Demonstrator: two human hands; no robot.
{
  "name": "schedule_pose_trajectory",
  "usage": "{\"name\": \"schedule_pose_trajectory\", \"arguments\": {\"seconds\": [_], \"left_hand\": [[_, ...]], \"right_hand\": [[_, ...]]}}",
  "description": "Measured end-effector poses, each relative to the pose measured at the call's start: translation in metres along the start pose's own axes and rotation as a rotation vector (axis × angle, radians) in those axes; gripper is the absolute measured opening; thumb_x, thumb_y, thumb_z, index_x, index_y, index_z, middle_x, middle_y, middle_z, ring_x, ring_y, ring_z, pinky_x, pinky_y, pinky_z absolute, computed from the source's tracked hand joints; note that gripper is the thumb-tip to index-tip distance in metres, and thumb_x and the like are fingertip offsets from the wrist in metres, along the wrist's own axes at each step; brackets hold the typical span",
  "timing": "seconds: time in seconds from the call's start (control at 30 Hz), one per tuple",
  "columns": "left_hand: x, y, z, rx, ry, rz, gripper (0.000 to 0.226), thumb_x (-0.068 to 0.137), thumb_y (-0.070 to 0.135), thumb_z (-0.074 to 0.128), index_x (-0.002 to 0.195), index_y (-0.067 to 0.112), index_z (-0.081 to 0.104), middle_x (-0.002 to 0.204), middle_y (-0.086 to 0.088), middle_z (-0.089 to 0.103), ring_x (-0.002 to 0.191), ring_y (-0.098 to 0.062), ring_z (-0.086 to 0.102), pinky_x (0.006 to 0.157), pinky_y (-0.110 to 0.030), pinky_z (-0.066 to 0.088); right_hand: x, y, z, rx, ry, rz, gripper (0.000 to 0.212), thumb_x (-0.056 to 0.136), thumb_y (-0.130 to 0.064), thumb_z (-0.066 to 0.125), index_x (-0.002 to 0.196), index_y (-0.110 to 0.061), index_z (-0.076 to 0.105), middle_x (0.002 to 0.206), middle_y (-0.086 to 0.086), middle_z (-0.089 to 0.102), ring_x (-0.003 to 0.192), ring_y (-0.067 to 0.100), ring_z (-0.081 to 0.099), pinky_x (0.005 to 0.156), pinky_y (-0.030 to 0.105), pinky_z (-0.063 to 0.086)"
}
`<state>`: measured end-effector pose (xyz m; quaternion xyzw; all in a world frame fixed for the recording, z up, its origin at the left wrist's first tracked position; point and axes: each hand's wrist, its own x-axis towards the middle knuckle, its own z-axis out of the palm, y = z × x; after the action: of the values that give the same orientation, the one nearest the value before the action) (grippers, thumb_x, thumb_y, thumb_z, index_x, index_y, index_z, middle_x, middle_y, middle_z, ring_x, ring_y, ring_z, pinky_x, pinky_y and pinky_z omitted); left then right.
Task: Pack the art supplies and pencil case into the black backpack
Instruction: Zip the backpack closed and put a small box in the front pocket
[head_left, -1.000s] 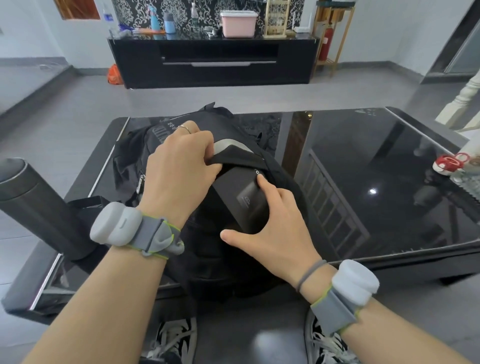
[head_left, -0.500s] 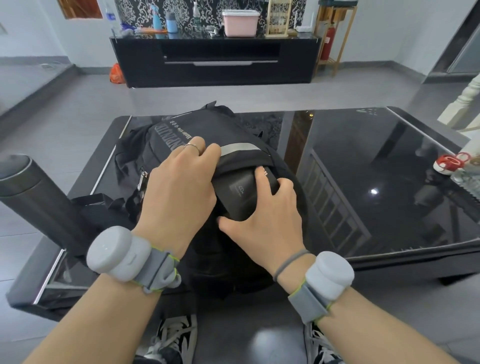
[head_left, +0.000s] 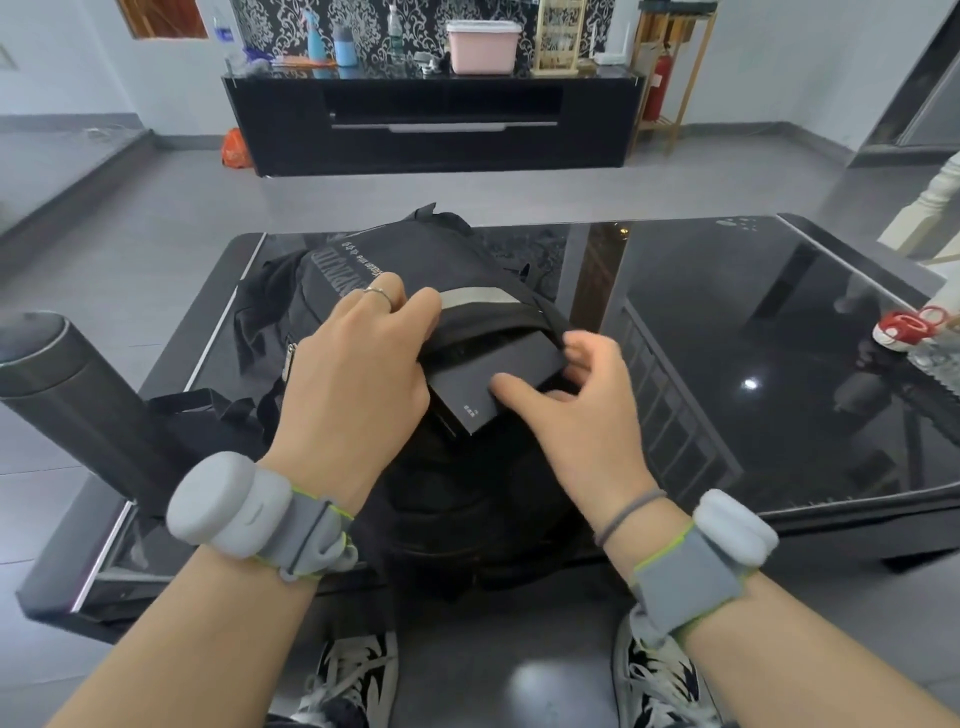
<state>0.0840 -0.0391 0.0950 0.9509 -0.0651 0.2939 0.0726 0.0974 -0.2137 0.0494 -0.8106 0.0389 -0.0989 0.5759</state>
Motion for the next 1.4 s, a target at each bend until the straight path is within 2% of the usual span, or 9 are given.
{"name": "schedule_pose_trajectory", "arguments": {"seconds": [0.1,0.2,0.53,0.7,0.83,0.97,1.1,1.27,1.4], "left_hand": [[0.000,0.004,0.001,-0.017,0.002,0.030,0.026,0.075,-0.003,0.055,0.087,0.015,0.041,0.088,-0.002,0.041,0.077,-0.026,0.039,0.051,-0.036,0.033],[0.001,0.004,0.000,-0.032,0.014,0.025,0.025,0.075,-0.004,0.055,0.087,0.014,0.041,0.088,-0.002,0.041,0.077,-0.025,0.037,0.052,-0.037,0.033],[-0.001,0.009,0.000,-0.040,0.010,0.090,0.030,0.072,-0.006,0.055,0.085,0.015,0.037,0.086,0.001,0.035,0.075,-0.019,0.032,0.054,-0.034,0.029],[-0.002,0.005,-0.001,-0.044,0.001,0.062,0.026,0.072,-0.004,0.056,0.085,0.012,0.041,0.086,-0.001,0.038,0.074,-0.020,0.032,0.053,-0.034,0.029],[-0.004,0.007,-0.001,-0.057,-0.013,0.058,0.024,0.071,0.001,0.055,0.085,0.013,0.040,0.086,-0.001,0.040,0.075,-0.020,0.032,0.053,-0.034,0.031],[-0.003,0.005,0.001,-0.034,-0.012,0.032,0.024,0.073,0.001,0.057,0.086,0.014,0.041,0.087,-0.001,0.041,0.075,-0.020,0.033,0.053,-0.034,0.028],[-0.004,0.007,0.002,-0.027,-0.019,0.036,0.026,0.072,0.000,0.059,0.086,0.014,0.042,0.087,0.000,0.042,0.076,-0.021,0.035,0.052,-0.034,0.031],[-0.005,0.007,0.003,-0.003,-0.065,-0.012,0.026,0.071,0.011,0.063,0.083,0.016,0.041,0.084,0.002,0.044,0.077,-0.027,0.047,0.053,-0.032,0.028],[-0.008,0.019,0.007,0.018,-0.054,0.013,0.027,0.075,0.017,0.064,0.077,0.018,0.037,0.077,0.001,0.050,0.072,-0.029,0.055,0.053,-0.030,0.024]], "right_hand": [[0.001,0.001,-0.006,0.452,-0.165,0.424,0.063,0.071,-0.033,0.085,0.122,-0.009,0.058,0.118,0.009,0.067,0.100,0.018,0.069,0.091,0.036,0.057],[-0.007,-0.008,-0.003,0.773,-0.400,0.594,0.031,0.087,-0.016,0.073,0.115,-0.005,0.067,0.109,0.017,0.073,0.100,0.028,0.071,0.092,0.040,0.057],[0.002,-0.022,0.037,0.947,-0.279,0.515,0.056,0.086,-0.012,0.073,0.134,0.005,0.048,0.123,0.025,0.064,0.110,0.035,0.067,0.092,0.046,0.056],[0.011,-0.030,0.055,0.518,-0.236,0.369,0.026,0.089,-0.023,0.068,0.106,-0.005,0.061,0.094,0.015,0.073,0.075,0.026,0.072,0.067,0.040,0.062],[0.019,-0.032,0.061,0.328,-0.267,0.320,0.020,0.094,-0.022,0.055,0.089,-0.004,0.061,0.068,0.012,0.062,0.040,0.018,0.054,0.041,0.027,0.043],[0.018,-0.042,0.061,0.673,-0.341,0.388,0.020,0.096,-0.001,0.049,0.086,-0.014,0.062,0.078,0.007,0.069,0.059,0.014,0.067,0.057,0.030,0.057],[0.031,-0.033,0.066,0.241,-0.358,0.233,0.022,0.095,-0.007,0.049,0.075,-0.015,0.056,0.062,0.008,0.059,0.044,0.020,0.054,0.043,0.030,0.044],[0.037,-0.033,0.053,0.041,-0.536,0.278,0.025,0.097,-0.013,0.046,0.076,-0.009,0.059,0.062,0.007,0.061,0.040,0.014,0.054,0.041,0.021,0.041],[0.036,-0.010,0.012,-0.399,-0.311,0.089,0.026,0.085,-0.026,0.060,0.070,-0.006,0.068,0.060,0.006,0.068,0.054,0.023,0.060,0.054,0.032,0.051]]}}
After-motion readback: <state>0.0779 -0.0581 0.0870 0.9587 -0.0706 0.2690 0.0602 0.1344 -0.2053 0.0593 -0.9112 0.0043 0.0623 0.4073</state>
